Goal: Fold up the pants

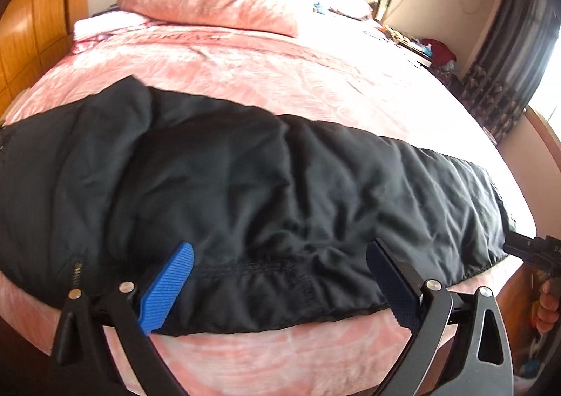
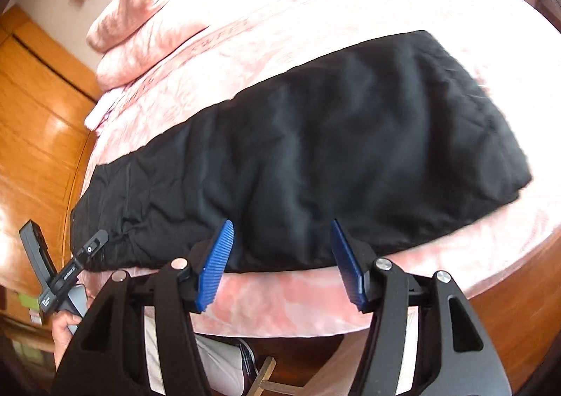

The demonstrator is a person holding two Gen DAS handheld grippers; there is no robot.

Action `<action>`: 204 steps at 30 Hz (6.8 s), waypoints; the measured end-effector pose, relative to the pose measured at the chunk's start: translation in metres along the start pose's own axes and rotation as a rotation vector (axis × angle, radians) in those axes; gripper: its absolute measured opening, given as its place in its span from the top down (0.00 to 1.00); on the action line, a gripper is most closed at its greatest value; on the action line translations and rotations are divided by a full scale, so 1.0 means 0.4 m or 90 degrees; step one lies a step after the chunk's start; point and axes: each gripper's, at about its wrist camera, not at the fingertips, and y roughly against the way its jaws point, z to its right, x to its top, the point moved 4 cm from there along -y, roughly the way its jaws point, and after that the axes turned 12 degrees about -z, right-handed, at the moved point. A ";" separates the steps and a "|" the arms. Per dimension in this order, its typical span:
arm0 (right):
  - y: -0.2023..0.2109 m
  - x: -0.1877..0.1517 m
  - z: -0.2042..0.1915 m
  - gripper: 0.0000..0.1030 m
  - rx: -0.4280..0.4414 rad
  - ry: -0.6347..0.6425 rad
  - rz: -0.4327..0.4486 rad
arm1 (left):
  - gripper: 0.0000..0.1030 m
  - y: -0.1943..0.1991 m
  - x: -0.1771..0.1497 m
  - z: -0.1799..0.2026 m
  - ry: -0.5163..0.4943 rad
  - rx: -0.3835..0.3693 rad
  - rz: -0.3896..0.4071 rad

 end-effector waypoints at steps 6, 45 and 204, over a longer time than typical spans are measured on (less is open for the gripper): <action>0.090 0.006 0.188 0.44 -0.091 -0.082 0.031 | 0.04 -0.081 0.051 0.200 -0.063 -0.038 -0.028; 0.089 0.069 0.394 0.88 -0.055 -0.251 0.076 | 0.04 -0.220 -0.001 0.360 -0.119 0.013 -0.049; -0.442 -0.104 -0.822 0.49 0.006 0.451 -0.146 | 0.04 0.179 -0.284 -0.813 0.536 -0.065 0.055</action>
